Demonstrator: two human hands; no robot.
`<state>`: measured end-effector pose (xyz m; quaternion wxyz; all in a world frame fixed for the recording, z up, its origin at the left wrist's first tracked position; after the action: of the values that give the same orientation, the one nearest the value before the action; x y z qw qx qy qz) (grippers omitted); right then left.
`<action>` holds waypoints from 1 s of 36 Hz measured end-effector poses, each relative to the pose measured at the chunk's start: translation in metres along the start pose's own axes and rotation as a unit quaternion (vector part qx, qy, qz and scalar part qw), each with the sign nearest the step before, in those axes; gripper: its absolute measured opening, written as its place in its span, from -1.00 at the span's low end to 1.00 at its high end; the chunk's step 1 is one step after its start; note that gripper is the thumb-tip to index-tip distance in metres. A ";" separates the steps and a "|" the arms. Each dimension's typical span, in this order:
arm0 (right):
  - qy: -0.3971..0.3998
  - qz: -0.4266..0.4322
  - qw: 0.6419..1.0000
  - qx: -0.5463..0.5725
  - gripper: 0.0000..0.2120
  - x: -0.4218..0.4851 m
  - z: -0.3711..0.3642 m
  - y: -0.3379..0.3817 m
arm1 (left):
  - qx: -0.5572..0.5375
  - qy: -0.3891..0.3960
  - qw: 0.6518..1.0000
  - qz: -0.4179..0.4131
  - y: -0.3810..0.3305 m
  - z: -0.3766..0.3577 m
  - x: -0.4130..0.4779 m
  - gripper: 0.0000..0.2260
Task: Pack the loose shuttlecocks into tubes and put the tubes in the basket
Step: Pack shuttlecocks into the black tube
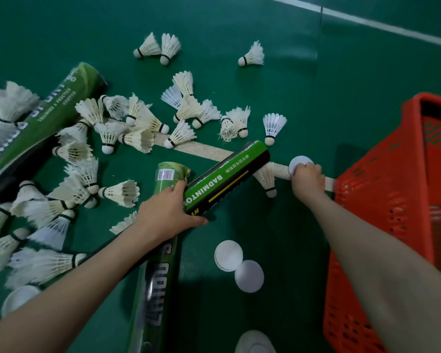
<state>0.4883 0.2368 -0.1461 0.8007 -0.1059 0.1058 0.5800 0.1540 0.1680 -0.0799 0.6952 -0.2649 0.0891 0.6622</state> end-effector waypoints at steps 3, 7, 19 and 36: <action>-0.093 -0.016 0.992 0.082 -0.74 -0.010 0.025 0.007 | -0.013 -0.011 1.000 0.005 0.009 0.003 -0.009 -0.22; -0.192 -0.009 0.885 0.423 -0.87 -0.035 0.075 0.038 | -0.031 -0.032 0.999 0.022 0.024 0.010 -0.024 -0.21; 0.048 0.127 0.713 0.688 -0.82 -0.105 0.108 0.155 | -0.064 -0.156 0.986 0.017 0.066 0.032 -0.093 -0.26; 0.016 0.212 0.720 0.660 -0.60 -0.178 0.113 0.183 | -0.089 -0.193 0.976 0.038 0.094 0.023 -0.157 -0.26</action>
<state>0.2648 0.1642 0.0057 0.5218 0.4655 0.4946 0.5162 0.0404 0.0403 -0.0091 0.6474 -0.1894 -0.0957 0.7320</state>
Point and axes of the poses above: each hand's wrist, its own x-axis towards the middle knuckle, its own z-axis out of the back of the hand, y = z × x, the point moved 10 cm from there along x, towards the middle knuckle, and after that the axes turned 1 degree about x, right-handed, at the moved point
